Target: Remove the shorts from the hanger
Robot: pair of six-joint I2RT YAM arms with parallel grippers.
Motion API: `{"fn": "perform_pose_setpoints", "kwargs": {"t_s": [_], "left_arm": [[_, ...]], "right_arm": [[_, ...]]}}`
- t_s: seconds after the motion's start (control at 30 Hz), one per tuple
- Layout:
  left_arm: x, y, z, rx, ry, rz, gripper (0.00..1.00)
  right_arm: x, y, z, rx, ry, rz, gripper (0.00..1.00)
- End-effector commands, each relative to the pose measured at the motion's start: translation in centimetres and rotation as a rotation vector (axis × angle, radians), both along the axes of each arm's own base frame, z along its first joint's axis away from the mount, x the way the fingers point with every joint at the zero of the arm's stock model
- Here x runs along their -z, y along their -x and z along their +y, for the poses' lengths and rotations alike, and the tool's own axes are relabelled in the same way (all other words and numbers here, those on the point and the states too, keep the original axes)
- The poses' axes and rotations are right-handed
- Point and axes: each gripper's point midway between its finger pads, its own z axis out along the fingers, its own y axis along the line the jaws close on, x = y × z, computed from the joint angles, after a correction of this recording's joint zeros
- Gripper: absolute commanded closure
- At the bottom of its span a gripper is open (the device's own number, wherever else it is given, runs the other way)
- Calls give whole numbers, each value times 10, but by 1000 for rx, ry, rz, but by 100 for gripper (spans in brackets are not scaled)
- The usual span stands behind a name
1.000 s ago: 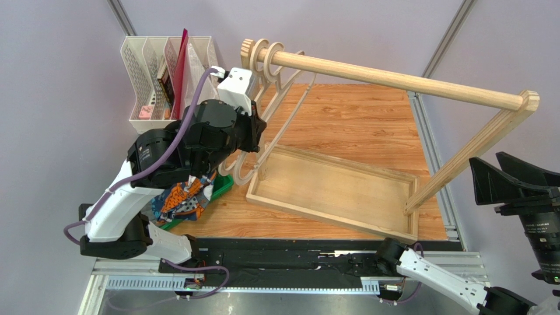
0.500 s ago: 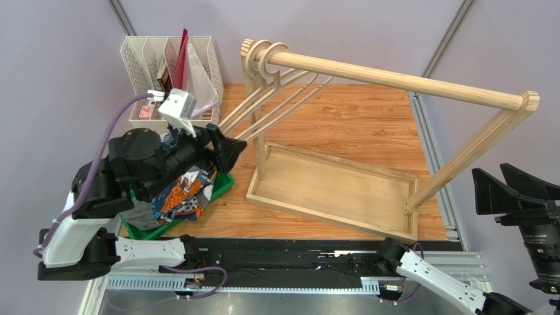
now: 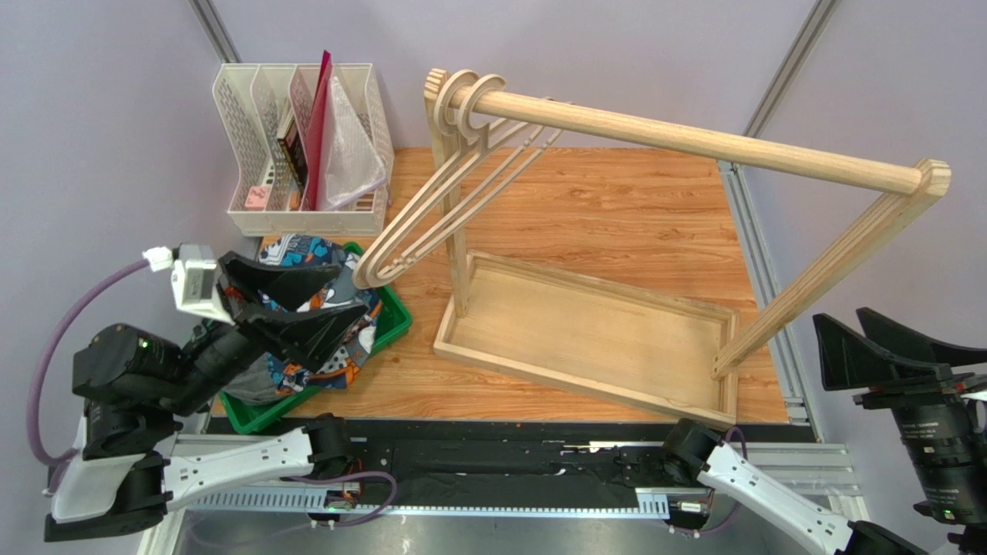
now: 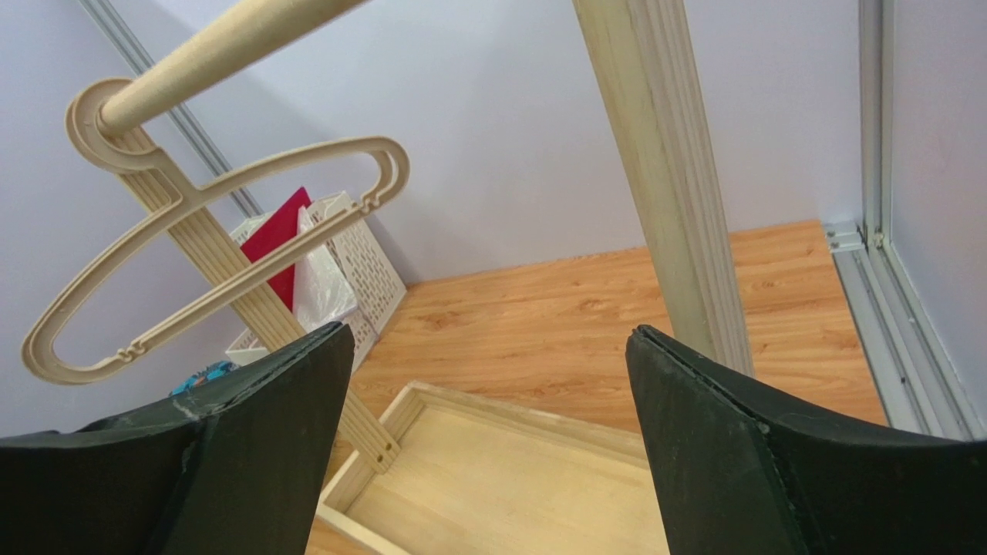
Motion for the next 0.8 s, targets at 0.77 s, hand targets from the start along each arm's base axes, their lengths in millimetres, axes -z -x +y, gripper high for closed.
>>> {"fn": "perform_pose_setpoints", "kwargs": {"t_s": [0.77], "left_arm": [[32, 57, 51, 185, 239, -128, 6]], "right_arm": [[86, 21, 20, -180, -150, 190, 2]]}}
